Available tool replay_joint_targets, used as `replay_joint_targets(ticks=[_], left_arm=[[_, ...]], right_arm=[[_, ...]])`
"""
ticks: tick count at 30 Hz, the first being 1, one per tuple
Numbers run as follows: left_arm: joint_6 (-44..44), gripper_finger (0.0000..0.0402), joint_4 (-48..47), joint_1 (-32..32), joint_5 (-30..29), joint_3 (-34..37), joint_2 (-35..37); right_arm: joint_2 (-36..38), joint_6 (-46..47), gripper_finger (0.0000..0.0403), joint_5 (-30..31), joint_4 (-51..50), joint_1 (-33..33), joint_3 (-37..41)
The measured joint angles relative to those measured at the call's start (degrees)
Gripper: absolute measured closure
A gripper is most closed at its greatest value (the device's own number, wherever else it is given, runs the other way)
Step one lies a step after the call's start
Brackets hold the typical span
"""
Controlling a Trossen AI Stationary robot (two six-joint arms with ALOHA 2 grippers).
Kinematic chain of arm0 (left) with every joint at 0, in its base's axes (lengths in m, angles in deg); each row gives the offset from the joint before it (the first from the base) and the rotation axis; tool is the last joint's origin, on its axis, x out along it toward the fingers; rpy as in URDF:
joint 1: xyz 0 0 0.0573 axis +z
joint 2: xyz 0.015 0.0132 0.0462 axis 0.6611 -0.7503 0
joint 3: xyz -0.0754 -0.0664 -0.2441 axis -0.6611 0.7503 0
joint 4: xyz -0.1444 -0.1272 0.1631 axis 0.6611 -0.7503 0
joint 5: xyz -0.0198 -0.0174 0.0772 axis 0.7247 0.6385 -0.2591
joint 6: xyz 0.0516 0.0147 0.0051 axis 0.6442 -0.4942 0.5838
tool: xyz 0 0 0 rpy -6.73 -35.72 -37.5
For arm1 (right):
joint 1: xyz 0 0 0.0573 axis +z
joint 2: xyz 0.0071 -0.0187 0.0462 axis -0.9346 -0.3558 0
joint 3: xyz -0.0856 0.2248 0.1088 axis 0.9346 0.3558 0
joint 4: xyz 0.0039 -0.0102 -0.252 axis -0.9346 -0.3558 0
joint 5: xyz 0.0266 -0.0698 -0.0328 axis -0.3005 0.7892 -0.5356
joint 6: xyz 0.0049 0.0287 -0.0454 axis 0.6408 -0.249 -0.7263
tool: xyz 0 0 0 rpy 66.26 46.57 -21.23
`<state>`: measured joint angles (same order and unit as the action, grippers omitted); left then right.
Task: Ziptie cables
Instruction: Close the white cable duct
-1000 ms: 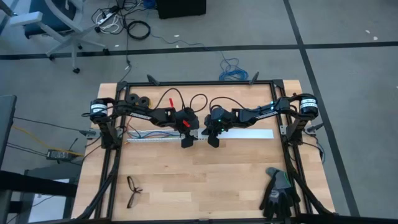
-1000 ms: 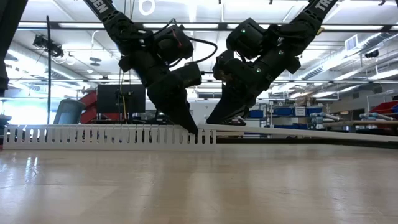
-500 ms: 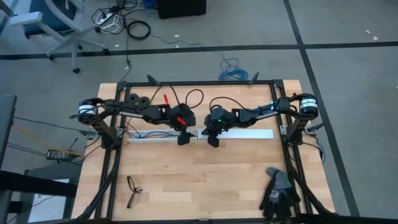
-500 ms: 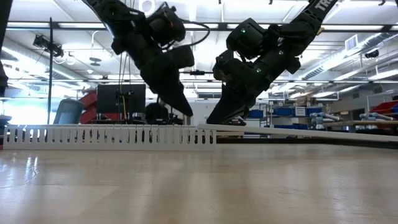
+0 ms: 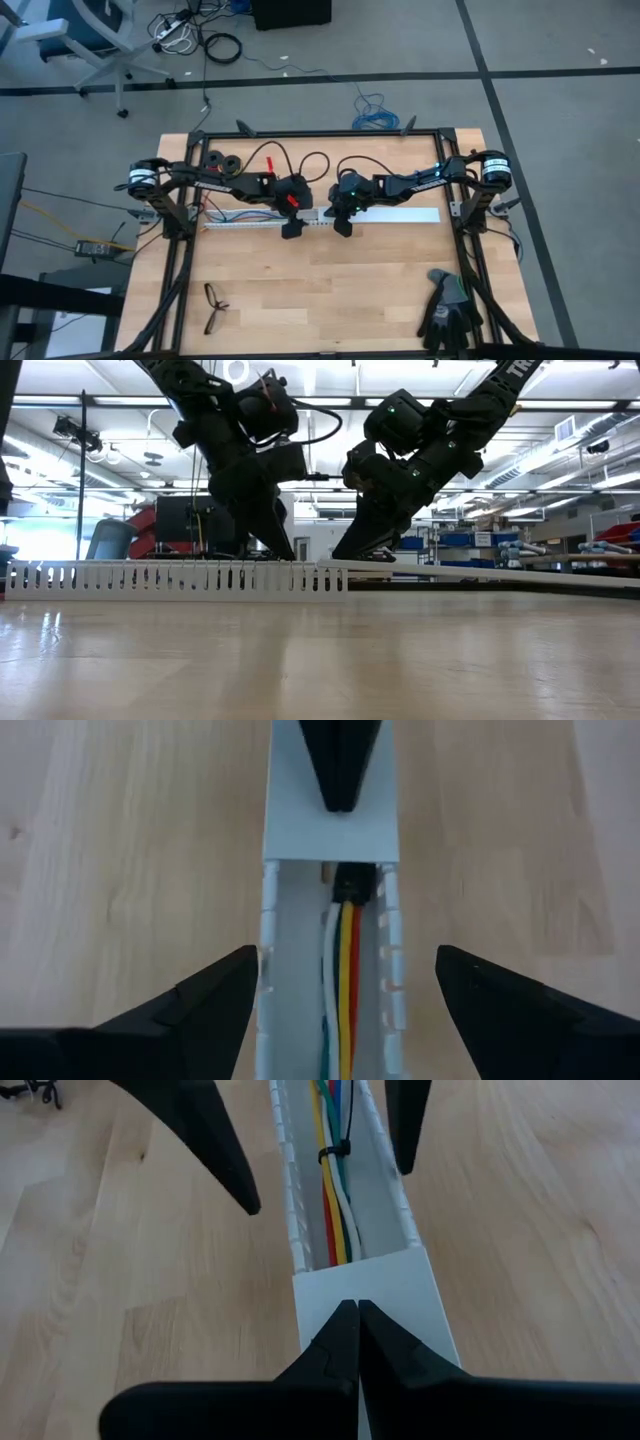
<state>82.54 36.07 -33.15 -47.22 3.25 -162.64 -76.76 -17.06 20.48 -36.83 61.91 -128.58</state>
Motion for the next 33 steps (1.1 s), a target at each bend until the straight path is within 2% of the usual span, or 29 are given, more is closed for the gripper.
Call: replay_joint_targets(ticks=[5, 11, 18, 33], left_arm=[[-0.2, 0.0083, 2.9, 0.0, -2.5, 1.7, -0.7], [-2.0, 0.0083, 8.6, 0.0, -2.5, 5.8, -2.2], [-2.1, 0.0100, 22.3, -0.2, -1.9, 10.2, -2.2], [-2.0, 0.0138, 29.6, -0.2, -1.7, 13.1, -4.1]], right_arm=[[0.0, 0.0, 0.0403, 0.0, 0.3, 0.1, 0.0], [0.0, 0.0, 0.0403, -0.2, 0.4, 0.1, 0.0], [0.0, 0.1, 0.0403, -0.3, 0.4, 0.1, 0.0], [0.0, 0.1, 0.0403, -0.4, 0.7, 0.1, 0.0]])
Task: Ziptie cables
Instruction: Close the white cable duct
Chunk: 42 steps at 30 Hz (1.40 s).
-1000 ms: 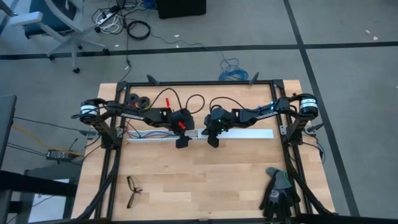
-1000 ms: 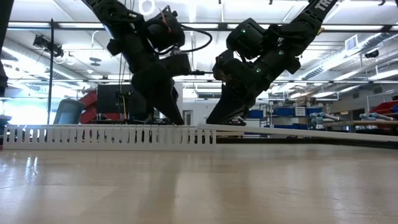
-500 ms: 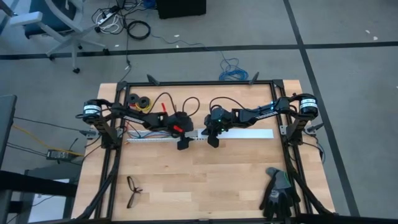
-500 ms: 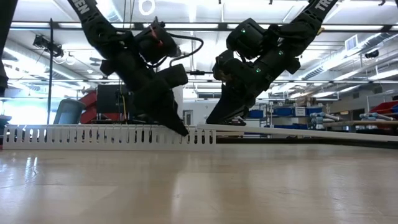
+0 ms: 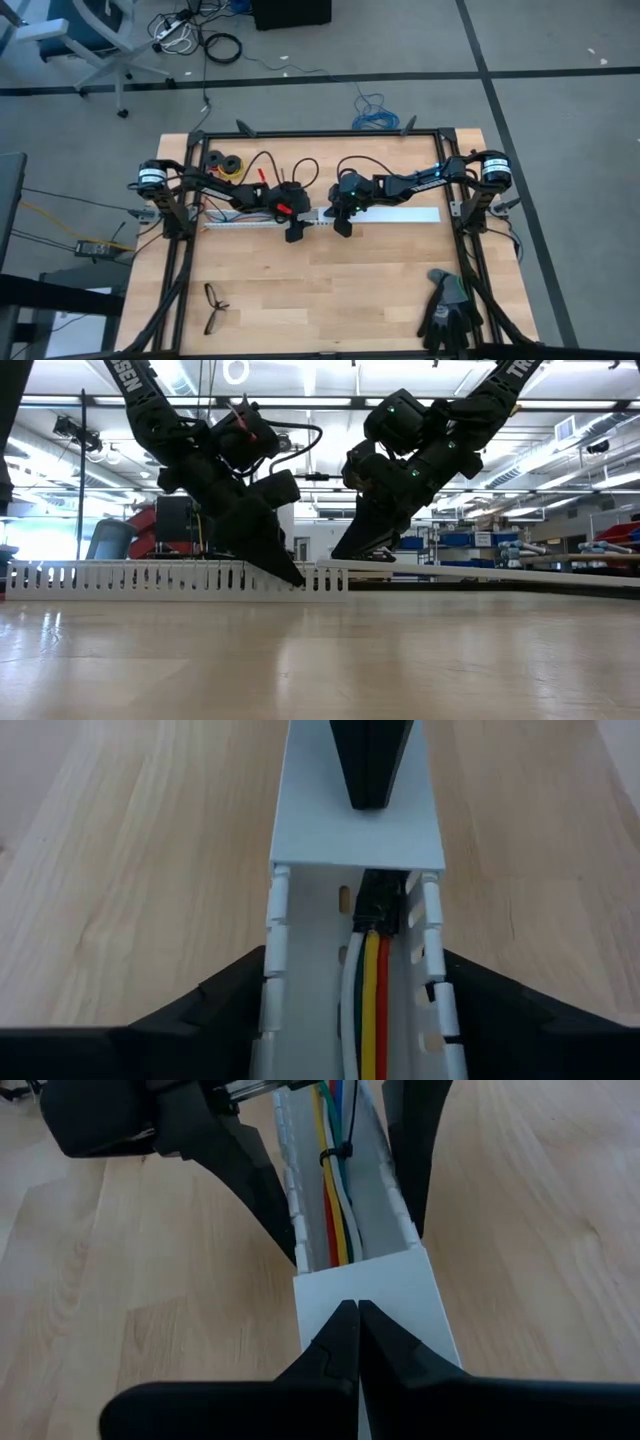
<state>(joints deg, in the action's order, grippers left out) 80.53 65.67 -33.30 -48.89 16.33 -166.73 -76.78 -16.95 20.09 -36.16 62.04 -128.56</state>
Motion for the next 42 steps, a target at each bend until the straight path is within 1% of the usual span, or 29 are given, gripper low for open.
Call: replay_joint_targets(ticks=[6, 10, 20, 25, 28, 31, 33, 35, 37, 42], left_arm=[[0.1, 0.0167, 1.6, 0.0, 0.0, -0.1, -0.7], [0.1, 0.0175, 1.9, 0.0, 0.0, -0.1, -0.7], [0.1, 0.0177, 2.2, 0.0, -0.1, -0.1, -0.7], [0.1, 0.0177, 2.5, 0.0, -0.1, -0.1, -0.8], [0.2, 0.0177, 2.6, 0.0, -0.2, -0.1, -0.8], [0.3, 0.0177, 2.6, 0.0, -0.3, 0.0, -0.8], [0.3, 0.0177, 2.6, 0.0, -0.2, 0.0, -0.8], [0.3, 0.0177, 2.9, 0.0, -0.3, 0.0, -0.8], [0.3, 0.0176, 3.0, 0.0, -0.3, 0.0, -0.8], [-0.1, 0.0173, 3.1, 0.1, 0.3, 0.0, -0.8]], right_arm=[[0.0, 0.0, 0.0403, 0.0, 0.1, 0.0, 0.0], [0.0, 0.4, 0.0403, 0.0, 0.1, 0.0, 0.0], [0.0, 1.3, 0.0403, -0.1, 0.8, 0.0, 0.0], [-0.2, 1.4, 0.0403, -1.3, 4.5, -0.1, 0.0], [-2.4, 1.4, 0.0403, -1.7, 4.5, -0.2, -1.7], [-7.2, 0.5, 0.0403, -4.5, 4.9, -0.4, -5.4], [-8.5, -0.5, 0.0403, -4.7, 4.7, -0.2, -7.4], [-8.5, -2.2, 0.0403, -3.7, 4.2, 0.3, -8.3], [-7.0, -3.4, 0.0403, -2.1, 3.6, 0.7, -8.3], [-4.6, -3.6, 0.0403, -1.6, 0.3, 0.1, -8.3]])
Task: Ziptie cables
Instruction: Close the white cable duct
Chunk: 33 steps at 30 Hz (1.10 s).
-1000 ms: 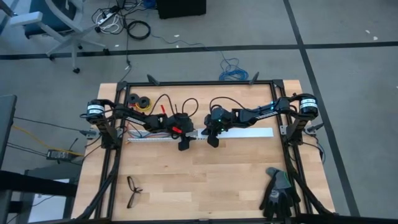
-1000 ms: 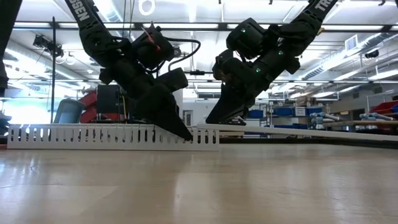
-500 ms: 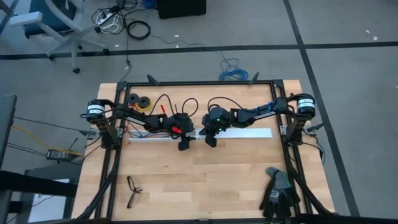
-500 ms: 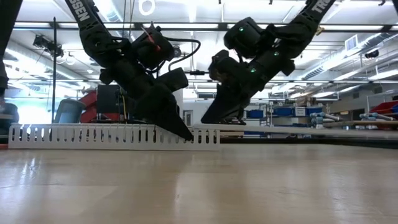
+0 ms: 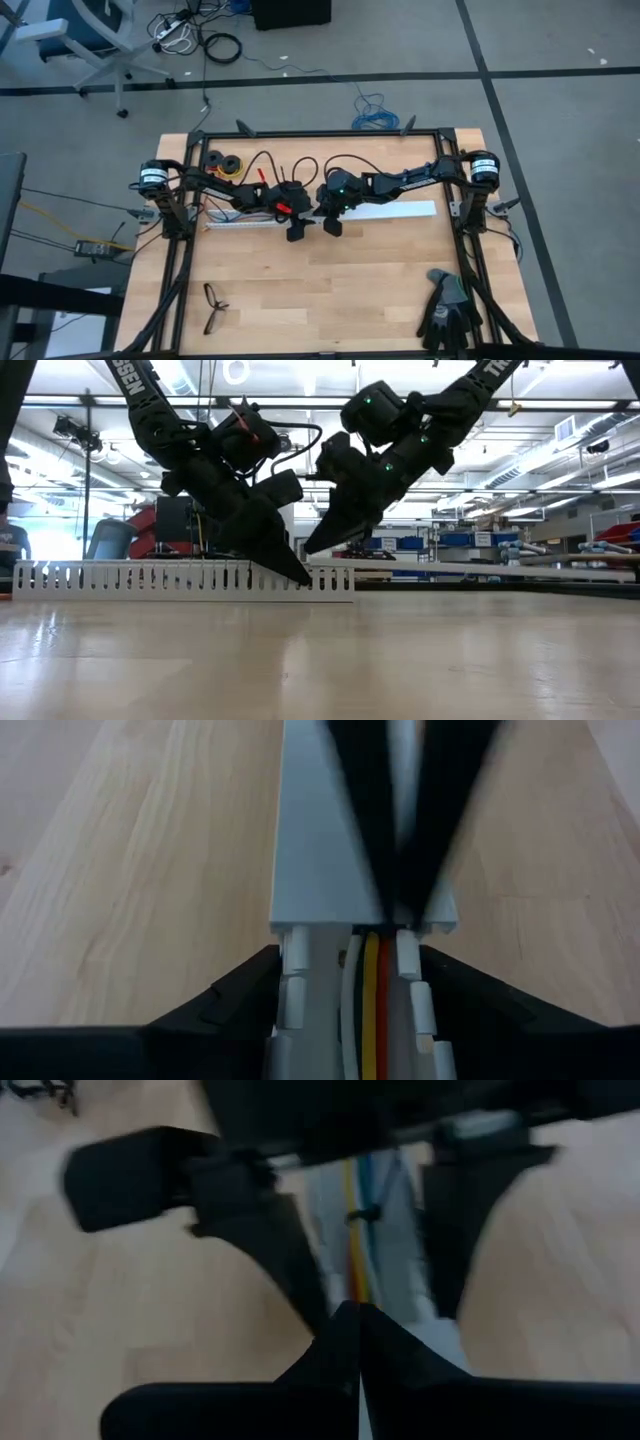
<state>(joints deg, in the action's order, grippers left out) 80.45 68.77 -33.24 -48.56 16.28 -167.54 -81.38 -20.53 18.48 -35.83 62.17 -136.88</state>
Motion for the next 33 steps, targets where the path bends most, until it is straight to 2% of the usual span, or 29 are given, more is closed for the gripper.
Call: replay_joint_targets(ticks=[12, 17, 25, 30, 33], left_arm=[[-1.3, 0.0086, 1.2, 0.0, 0.9, -0.8, 0.0], [0.2, 0.0081, -1.2, 0.0, 0.9, -2.5, 0.2], [1.5, 0.0081, -13.7, 0.0, -0.1, -3.1, 6.3], [0.3, 0.0081, -14.2, -0.4, -1.3, -0.6, 7.2], [-2.5, 0.0080, -11.2, -0.4, -1.3, 2.5, 7.2]], right_arm=[[0.4, 0.0, 0.0403, 0.0, 0.0, -0.3, 0.0], [0.4, 0.3, 0.0403, -1.0, 0.1, -0.3, 0.0], [3.3, -0.7, 0.0403, -0.8, -2.2, -0.5, 0.0], [4.7, -1.1, 0.0403, -0.6, -2.6, -0.8, -0.1], [4.7, -1.1, 0.0403, -0.2, -4.1, -0.9, -0.1]])
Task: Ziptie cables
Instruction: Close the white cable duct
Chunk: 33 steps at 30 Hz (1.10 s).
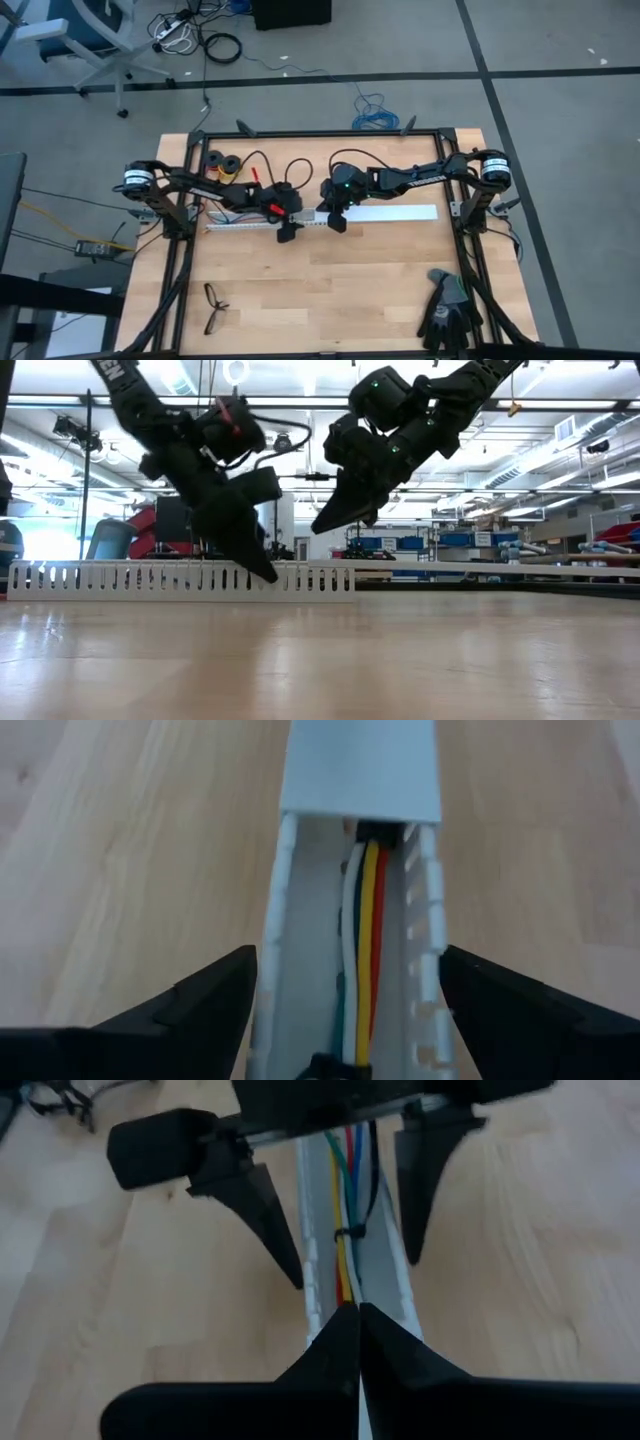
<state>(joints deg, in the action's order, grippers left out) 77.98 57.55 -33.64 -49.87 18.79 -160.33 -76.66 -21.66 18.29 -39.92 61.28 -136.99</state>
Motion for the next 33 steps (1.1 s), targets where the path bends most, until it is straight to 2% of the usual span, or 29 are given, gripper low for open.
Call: replay_joint_targets(ticks=[6, 12, 22, 25, 29, 33], left_arm=[[-2.9, 0.0080, 10.8, -0.3, -0.8, 5.3, 0.0], [-2.5, 0.0089, 11.2, -0.3, -1.7, 6.1, -0.2], [-1.4, 0.0163, 11.3, -0.3, -1.7, 6.1, -0.3], [-1.5, 0.0167, 11.6, -0.3, -1.7, 6.1, -0.3], [-1.5, 0.0165, 11.8, -0.3, -1.7, 6.1, -0.3], [-1.6, 0.0165, 11.9, -0.3, -1.6, 6.1, -0.3]], right_arm=[[0.0, 0.0, 0.0403, 0.7, -1.8, 0.0, 0.0], [0.0, 0.7, 0.0403, 0.7, -1.8, 0.0, 0.0], [-0.2, 3.8, 0.0403, 2.3, -6.2, 0.8, 0.0], [-1.1, 4.8, 0.0403, 2.6, -8.2, 1.1, 0.1], [-2.2, 4.7, 0.0403, 4.0, -6.1, 1.5, 0.0], [-4.3, 4.7, 0.0403, 2.6, -3.5, 1.4, -0.1]])
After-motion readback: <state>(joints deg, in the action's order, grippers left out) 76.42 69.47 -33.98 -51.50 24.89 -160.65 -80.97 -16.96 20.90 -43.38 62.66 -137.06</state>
